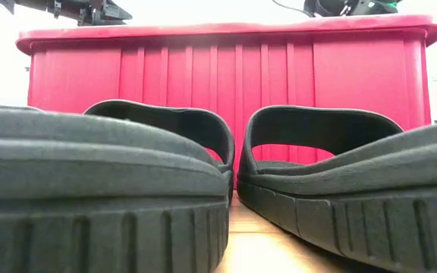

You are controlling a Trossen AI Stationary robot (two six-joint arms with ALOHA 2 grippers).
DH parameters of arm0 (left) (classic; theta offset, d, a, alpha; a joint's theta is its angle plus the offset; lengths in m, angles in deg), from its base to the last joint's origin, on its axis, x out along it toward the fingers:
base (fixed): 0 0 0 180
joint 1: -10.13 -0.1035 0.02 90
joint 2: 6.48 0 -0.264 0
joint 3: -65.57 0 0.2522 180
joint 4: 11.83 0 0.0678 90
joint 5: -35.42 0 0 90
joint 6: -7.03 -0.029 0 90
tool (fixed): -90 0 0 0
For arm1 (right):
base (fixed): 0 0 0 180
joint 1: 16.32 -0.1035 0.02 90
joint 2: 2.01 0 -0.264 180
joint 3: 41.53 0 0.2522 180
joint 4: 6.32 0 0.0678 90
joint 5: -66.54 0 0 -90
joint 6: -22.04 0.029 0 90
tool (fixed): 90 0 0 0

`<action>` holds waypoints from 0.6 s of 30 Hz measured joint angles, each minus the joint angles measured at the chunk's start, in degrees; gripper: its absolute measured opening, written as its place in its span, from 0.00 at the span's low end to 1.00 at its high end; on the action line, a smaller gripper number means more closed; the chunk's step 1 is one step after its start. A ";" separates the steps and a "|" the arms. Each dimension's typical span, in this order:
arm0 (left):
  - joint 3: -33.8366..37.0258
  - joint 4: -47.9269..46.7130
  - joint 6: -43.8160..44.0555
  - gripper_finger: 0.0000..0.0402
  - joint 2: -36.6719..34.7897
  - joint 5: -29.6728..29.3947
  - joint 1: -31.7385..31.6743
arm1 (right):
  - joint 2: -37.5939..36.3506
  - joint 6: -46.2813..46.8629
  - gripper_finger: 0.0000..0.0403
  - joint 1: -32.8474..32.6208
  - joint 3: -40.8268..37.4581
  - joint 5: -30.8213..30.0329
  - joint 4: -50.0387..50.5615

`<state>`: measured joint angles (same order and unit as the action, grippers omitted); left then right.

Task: Pick and place slides into bin
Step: Adjust the red bin

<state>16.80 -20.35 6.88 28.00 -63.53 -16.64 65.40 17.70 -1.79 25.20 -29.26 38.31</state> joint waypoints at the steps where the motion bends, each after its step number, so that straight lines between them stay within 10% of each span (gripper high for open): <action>1: 0.00 -0.02 -0.02 0.45 0.00 0.00 0.00 | 0.00 -0.70 0.55 -0.02 0.00 -0.02 -1.66; 18: 0.02 -0.30 -2.64 0.45 -1.85 13.73 0.00 | -0.26 -5.93 0.54 -0.12 0.04 -0.03 -25.80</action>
<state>16.82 -20.65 4.24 26.15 -49.79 -16.64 65.15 11.77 -1.92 25.24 -29.29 12.52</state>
